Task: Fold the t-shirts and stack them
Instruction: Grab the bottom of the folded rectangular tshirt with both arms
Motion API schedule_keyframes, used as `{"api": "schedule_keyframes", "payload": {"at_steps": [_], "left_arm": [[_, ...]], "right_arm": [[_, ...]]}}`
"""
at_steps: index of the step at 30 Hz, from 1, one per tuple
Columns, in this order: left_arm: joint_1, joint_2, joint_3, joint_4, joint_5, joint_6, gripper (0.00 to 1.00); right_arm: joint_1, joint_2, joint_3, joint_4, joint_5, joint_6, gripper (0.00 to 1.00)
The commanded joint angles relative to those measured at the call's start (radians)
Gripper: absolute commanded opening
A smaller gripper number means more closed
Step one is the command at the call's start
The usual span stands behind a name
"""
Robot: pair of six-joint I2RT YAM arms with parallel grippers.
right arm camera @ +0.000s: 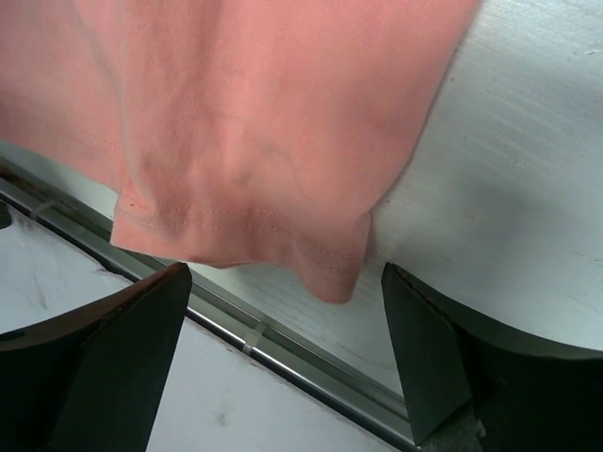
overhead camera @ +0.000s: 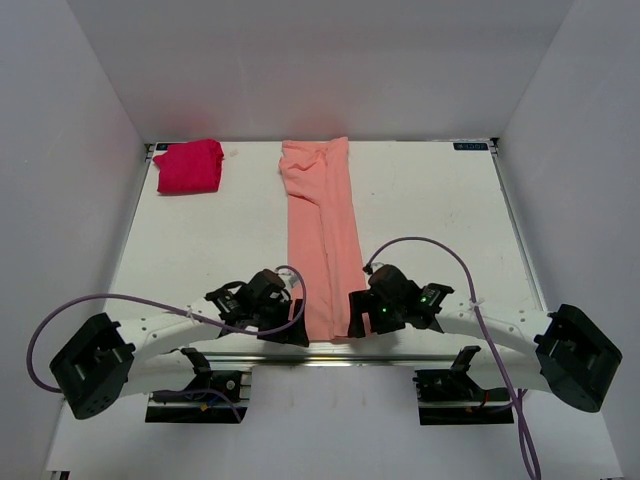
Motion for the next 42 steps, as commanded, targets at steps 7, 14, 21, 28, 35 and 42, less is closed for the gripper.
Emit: {"api": "schedule_keyframes", "payload": {"at_steps": [7, 14, 21, 28, 35, 42], "left_arm": [[-0.051, 0.090, 0.004, 0.052, -0.079, -0.050, 0.35], [-0.062, 0.110, 0.053, 0.017, -0.148, -0.050, 0.00], [-0.071, 0.055, 0.107, 0.018, -0.179, -0.008, 0.00], [-0.071, -0.017, 0.196, 0.029, -0.318, 0.028, 0.00], [-0.025, 0.056, 0.364, -0.044, -0.566, -0.066, 0.00], [0.062, 0.156, 0.457, -0.005, -0.666, -0.027, 0.00]], "right_arm": [[0.002, -0.010, -0.038, 0.024, -0.008, 0.044, 0.51], [0.004, -0.014, -0.027, 0.024, 0.035, 0.027, 0.00], [0.002, 0.000, 0.039, -0.002, 0.079, -0.013, 0.00], [-0.007, -0.025, 0.178, 0.010, 0.200, -0.080, 0.00], [-0.077, 0.195, 0.409, -0.032, 0.312, -0.140, 0.00], [-0.166, 0.307, 0.562, -0.029, 0.334, -0.188, 0.00]]}}
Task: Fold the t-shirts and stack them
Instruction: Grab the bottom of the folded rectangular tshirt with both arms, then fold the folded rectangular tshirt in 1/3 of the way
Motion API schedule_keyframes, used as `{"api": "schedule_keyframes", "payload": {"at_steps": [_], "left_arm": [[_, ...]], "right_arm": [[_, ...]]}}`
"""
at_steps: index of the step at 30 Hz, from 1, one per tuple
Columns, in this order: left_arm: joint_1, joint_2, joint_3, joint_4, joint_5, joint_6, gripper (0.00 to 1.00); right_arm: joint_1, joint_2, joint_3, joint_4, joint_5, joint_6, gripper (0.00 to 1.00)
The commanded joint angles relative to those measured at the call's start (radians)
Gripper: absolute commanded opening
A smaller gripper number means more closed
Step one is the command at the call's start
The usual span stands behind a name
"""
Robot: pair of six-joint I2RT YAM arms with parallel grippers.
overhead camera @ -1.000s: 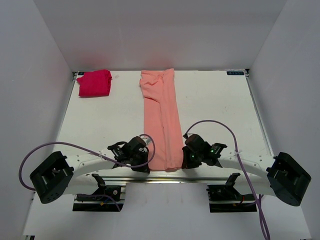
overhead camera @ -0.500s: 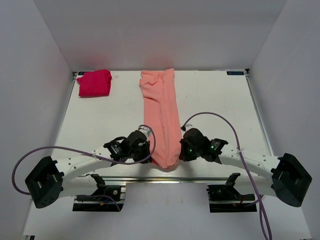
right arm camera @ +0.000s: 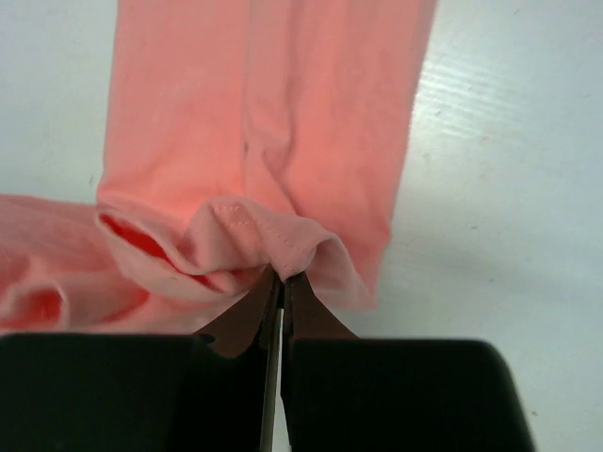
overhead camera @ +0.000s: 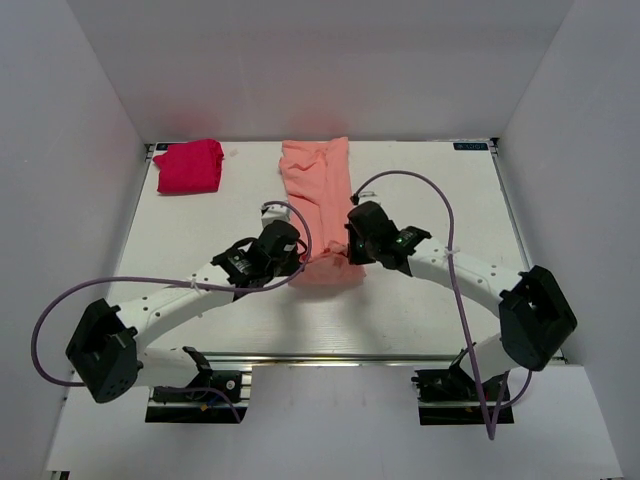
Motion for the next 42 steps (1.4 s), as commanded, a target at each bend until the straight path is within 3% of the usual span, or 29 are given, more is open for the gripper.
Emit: {"api": "schedule_keyframes", "payload": {"at_steps": [1, 14, 26, 32, 42], "left_arm": [[0.046, 0.050, 0.055, 0.030, -0.081, 0.031, 0.00], [0.204, 0.237, 0.213, 0.148, -0.003, 0.151, 0.00], [0.314, 0.415, 0.323, 0.217, 0.130, 0.246, 0.00], [0.348, 0.470, 0.311, 0.370, 0.209, 0.303, 0.00], [0.400, 0.605, 0.343, 0.472, 0.290, 0.322, 0.00]], "right_arm": [[-0.047, 0.020, 0.087, -0.015, 0.049, -0.030, 0.00], [-0.149, 0.189, 0.330, -0.007, -0.033, -0.130, 0.00], [-0.234, 0.324, 0.445, 0.007, -0.149, -0.194, 0.00], [-0.274, 0.397, 0.479, 0.031, -0.198, -0.210, 0.00], [-0.336, 0.490, 0.496, 0.125, -0.270, -0.230, 0.00]]}}
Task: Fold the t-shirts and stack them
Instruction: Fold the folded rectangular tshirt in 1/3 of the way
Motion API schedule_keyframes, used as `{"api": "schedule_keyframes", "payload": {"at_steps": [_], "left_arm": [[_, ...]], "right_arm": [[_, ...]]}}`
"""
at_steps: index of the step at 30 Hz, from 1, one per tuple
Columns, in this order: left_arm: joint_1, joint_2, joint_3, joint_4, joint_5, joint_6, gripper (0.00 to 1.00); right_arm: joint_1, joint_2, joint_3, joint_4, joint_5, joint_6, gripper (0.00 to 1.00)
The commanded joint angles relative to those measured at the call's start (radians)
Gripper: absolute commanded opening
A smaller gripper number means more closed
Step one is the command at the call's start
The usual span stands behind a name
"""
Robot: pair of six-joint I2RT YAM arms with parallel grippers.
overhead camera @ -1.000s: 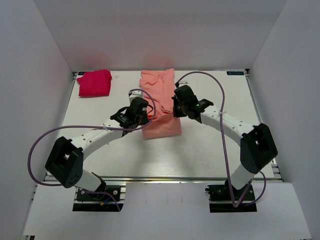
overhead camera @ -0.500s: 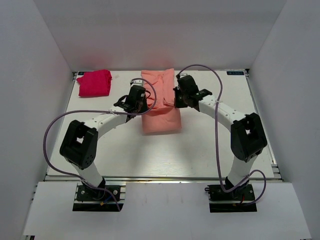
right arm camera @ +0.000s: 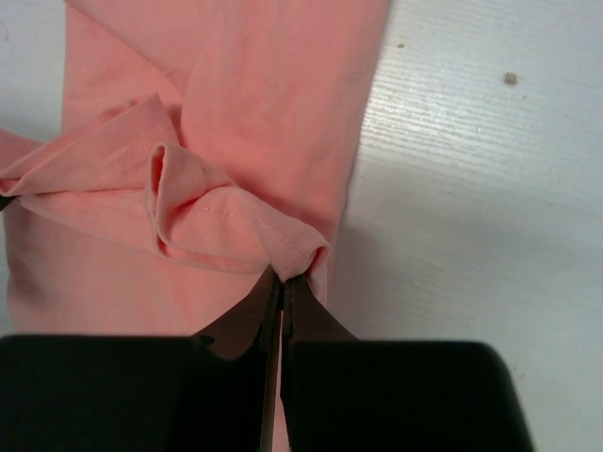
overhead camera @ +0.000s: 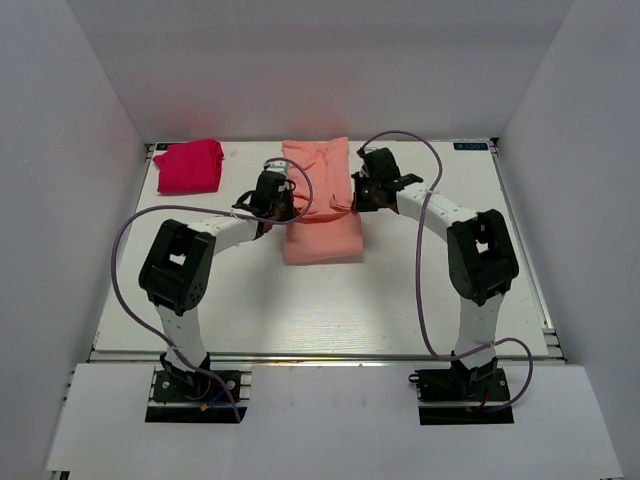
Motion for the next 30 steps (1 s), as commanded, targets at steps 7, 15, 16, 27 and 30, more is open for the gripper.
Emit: {"api": "schedule_keyframes", "payload": {"at_steps": [7, 15, 16, 27, 30], "left_arm": [[0.047, 0.046, 0.057, 0.125, 0.050, 0.017, 0.00], [0.075, 0.106, 0.129, 0.105, 0.100, 0.041, 0.68], [0.075, 0.106, 0.145, 0.105, 0.109, 0.041, 0.79], [0.093, 0.048, 0.189, 0.038, 0.161, 0.063, 0.99], [0.093, -0.006, 0.129, -0.004, 0.196, 0.063, 0.99]], "right_arm": [[-0.043, 0.062, 0.048, 0.156, -0.127, -0.061, 0.00], [-0.066, 0.123, 0.113, 0.141, -0.149, -0.054, 0.25], [-0.067, 0.128, 0.140, 0.133, -0.159, -0.054, 0.34], [-0.101, 0.082, 0.177, 0.083, -0.213, -0.077, 0.78], [-0.096, 0.033, 0.096, 0.116, -0.266, -0.080, 0.75]]}}
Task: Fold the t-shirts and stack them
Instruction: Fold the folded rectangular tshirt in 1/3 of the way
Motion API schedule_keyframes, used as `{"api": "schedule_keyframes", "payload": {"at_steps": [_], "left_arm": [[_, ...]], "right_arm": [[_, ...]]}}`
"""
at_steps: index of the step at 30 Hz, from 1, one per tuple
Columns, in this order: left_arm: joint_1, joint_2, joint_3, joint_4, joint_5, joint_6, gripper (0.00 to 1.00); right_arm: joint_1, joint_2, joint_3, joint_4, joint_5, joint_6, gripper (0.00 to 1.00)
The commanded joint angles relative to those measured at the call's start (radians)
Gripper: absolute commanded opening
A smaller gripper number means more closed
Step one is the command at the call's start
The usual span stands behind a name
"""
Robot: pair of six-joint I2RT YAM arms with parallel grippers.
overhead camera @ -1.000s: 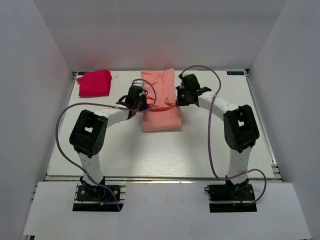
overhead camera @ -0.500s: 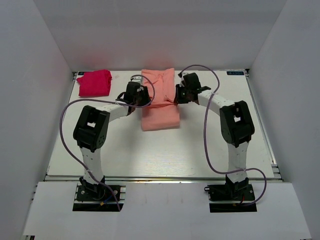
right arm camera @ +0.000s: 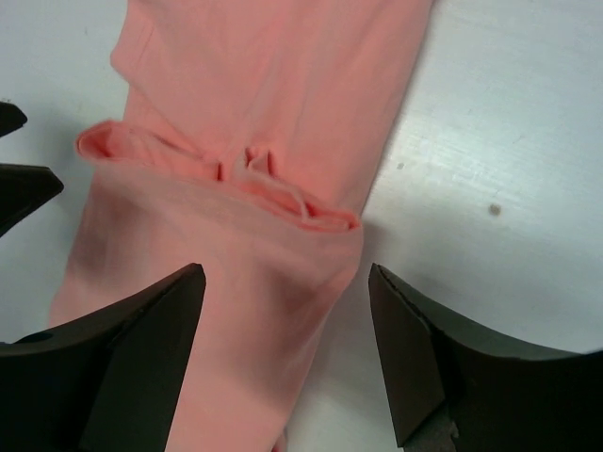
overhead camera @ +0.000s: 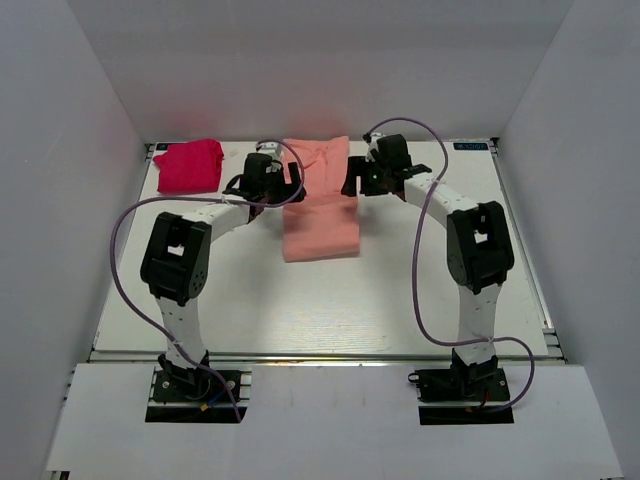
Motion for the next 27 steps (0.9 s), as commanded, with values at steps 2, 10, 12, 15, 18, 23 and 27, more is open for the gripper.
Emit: {"api": "schedule_keyframes", "payload": {"at_steps": [2, 10, 12, 15, 18, 23, 27], "left_arm": [[-0.008, -0.139, -0.113, -0.022, 0.082, 0.012, 0.99], [-0.027, -0.211, -0.247, 0.067, 0.305, 0.012, 0.99], [-0.027, -0.192, -0.247, 0.103, 0.368, 0.003, 0.99], [-0.036, -0.141, -0.238, 0.141, 0.481, 0.003, 0.99], [-0.045, -0.090, -0.238, 0.150, 0.535, 0.003, 0.99], [-0.045, -0.079, -0.339, 0.195, 0.604, 0.024, 0.99], [-0.045, -0.080, -0.405, 0.180, 0.584, 0.050, 0.99]], "right_arm": [[-0.002, -0.124, -0.115, 0.059, -0.139, -0.018, 0.75], [-0.002, -0.066, -0.109, 0.117, -0.310, -0.014, 0.74], [-0.004, -0.014, -0.085, 0.133, -0.327, -0.004, 0.74], [-0.016, 0.055, -0.042, 0.165, -0.364, 0.005, 0.74], [-0.026, 0.137, 0.012, 0.169, -0.390, 0.014, 0.74], [-0.046, 0.249, 0.044, 0.229, -0.463, 0.059, 0.74], [-0.059, 0.301, 0.055, 0.245, -0.479, 0.094, 0.74]]}}
